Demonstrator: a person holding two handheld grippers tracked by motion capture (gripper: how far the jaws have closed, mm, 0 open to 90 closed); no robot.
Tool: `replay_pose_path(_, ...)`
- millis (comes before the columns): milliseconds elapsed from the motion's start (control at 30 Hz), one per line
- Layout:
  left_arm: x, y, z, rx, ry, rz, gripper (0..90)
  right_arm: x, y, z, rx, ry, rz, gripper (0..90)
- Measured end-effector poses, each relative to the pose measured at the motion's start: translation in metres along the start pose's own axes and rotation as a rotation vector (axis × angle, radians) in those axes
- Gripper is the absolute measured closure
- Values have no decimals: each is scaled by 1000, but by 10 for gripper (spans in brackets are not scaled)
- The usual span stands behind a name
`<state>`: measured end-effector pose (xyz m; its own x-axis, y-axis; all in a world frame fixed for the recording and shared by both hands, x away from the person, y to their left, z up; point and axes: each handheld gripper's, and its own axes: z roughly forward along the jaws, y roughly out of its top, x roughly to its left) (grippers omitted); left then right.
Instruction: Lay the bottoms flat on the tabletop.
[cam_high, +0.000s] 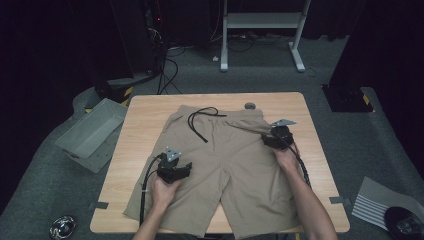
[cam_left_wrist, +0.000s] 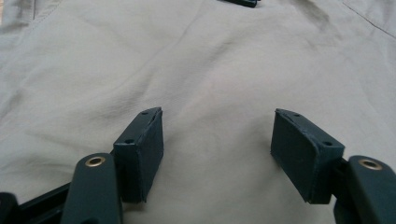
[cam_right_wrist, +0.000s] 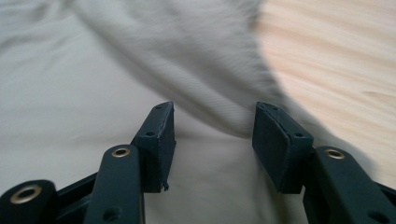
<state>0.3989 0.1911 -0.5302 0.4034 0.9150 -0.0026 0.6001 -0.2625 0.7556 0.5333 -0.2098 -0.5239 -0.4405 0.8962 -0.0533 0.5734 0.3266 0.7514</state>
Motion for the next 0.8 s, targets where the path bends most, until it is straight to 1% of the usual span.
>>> replay_pose_path(33, 0, 0, 0, 0, 1, 1, 344, -3, 1, 1, 17, -10, -3, 472)
replay_pose_path(67, 0, 0, 0, 1, 1, 1, 344, -6, 3, 2, 29, -12, -5, 472)
replay_pose_path(100, 0, 0, 0, 0, 1, 0, 344, -8, 5, 2, 36, -31, -9, 475)
replay_pose_path(133, 0, 0, 0, 1, 2, -1, 343, -8, 7, 0, 19, -46, -14, 472)
replay_pose_path(167, 0, 0, 0, 0, 3, -2, 344, -7, 8, -2, 7, -40, 2, 458)
replay_pose_path(200, -1, 0, 0, 0, 4, -4, 343, -6, 10, -5, -4, -16, 17, 440)
replay_pose_path(233, -1, 0, 0, 1, 5, -2, 343, -2, 11, -7, -7, 5, 23, 425)
replay_pose_path(300, -1, 0, 0, 1, 5, -2, 343, 7, 14, -9, -17, 26, -20, 417)
replay_pose_path(367, -1, 0, 0, -1, 5, -4, 343, 17, 17, -10, -48, 33, -66, 409)
replay_pose_path(400, -1, 0, 0, -1, 5, -5, 343, 21, 18, -8, -55, 32, -77, 405)
replay_pose_path(433, -2, 0, -1, 1, 6, -5, 342, 24, 17, -5, -42, 32, -82, 402)
replay_pose_path(467, -2, -1, -1, 1, 7, -5, 342, 26, 14, -1, -10, 34, -85, 397)
replay_pose_path(500, -3, -1, -1, 0, 5, -9, 340, 28, 11, 4, 35, 41, -84, 394)
replay_pose_path(533, -3, -2, -2, 2, 5, -5, 338, 29, 7, 4, 39, 66, -57, 395)
replay_pose_path(567, -4, -2, -3, 1, 7, -7, 338, 29, 5, 2, 43, 94, -21, 378)
replay_pose_path(600, -4, -3, -3, 1, 6, -6, 337, 32, 3, -1, 50, 102, -21, 379)
replay_pose_path(633, -4, -3, -3, 2, 7, -5, 337, 38, 0, -5, 55, 96, -45, 379)
replay_pose_path(733, -7, -3, -4, 2, 10, -11, 327, 58, -10, -21, 73, 148, -86, 366)
replay_pose_path(800, -8, -4, -4, 3, 10, -7, 323, 69, -15, -29, 88, 182, -132, 365)
